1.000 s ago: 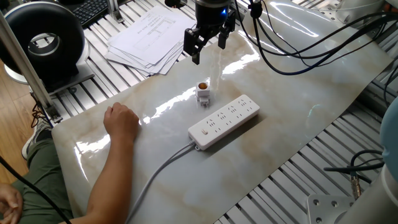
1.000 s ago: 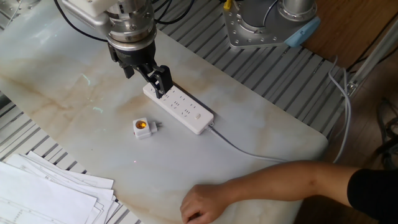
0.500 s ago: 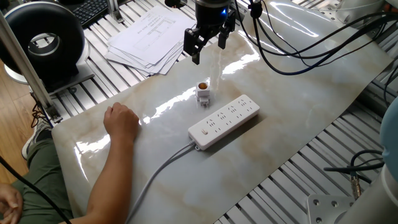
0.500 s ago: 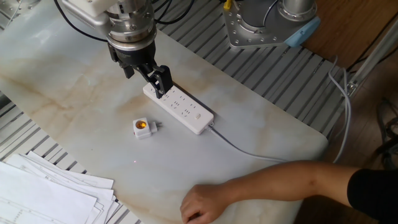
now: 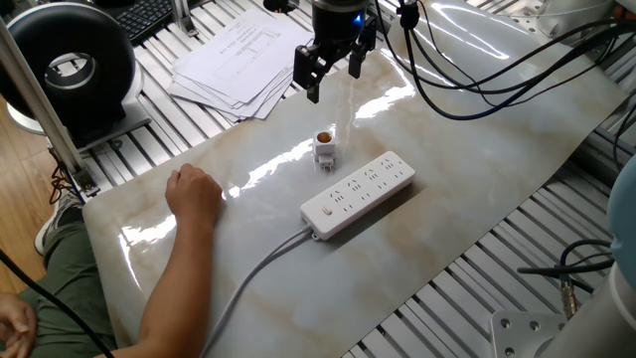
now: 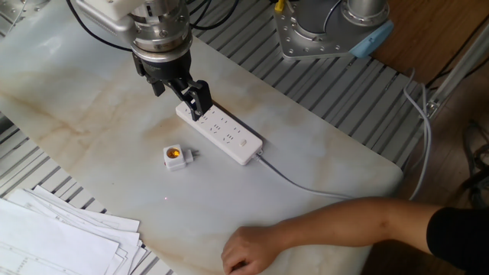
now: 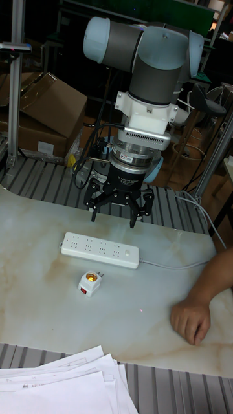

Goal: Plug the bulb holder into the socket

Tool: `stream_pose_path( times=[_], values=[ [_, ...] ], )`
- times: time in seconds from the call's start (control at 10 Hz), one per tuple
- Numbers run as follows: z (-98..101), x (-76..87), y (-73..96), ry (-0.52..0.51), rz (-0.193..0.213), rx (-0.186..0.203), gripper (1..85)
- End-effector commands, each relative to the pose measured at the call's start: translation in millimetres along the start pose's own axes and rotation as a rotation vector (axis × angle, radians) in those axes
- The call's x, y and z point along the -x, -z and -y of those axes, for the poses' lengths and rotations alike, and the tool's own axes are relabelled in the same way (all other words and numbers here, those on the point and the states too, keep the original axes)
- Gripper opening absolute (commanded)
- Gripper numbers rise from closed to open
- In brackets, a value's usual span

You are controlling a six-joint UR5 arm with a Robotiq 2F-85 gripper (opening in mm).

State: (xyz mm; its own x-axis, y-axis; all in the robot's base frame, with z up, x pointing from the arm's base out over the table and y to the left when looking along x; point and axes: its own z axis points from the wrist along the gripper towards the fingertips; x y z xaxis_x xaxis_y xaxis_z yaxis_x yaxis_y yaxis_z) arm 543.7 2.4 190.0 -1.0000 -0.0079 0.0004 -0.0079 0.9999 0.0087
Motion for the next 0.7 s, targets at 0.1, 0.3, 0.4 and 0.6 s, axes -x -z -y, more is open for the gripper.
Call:
stream_pose_path(
  times=[0.1,0.3,0.4,0.6],
  values=[
    [-32.4,-29.9,3.0,0.083,-0.112,0.117,1.3],
    [-32.7,-29.7,3.1,0.083,-0.112,0.117,1.3],
    [-32.8,-29.6,3.2,0.081,-0.112,0.117,1.3],
    [-32.5,-29.6,3.1,0.083,-0.112,0.116,1.3]
  ],
)
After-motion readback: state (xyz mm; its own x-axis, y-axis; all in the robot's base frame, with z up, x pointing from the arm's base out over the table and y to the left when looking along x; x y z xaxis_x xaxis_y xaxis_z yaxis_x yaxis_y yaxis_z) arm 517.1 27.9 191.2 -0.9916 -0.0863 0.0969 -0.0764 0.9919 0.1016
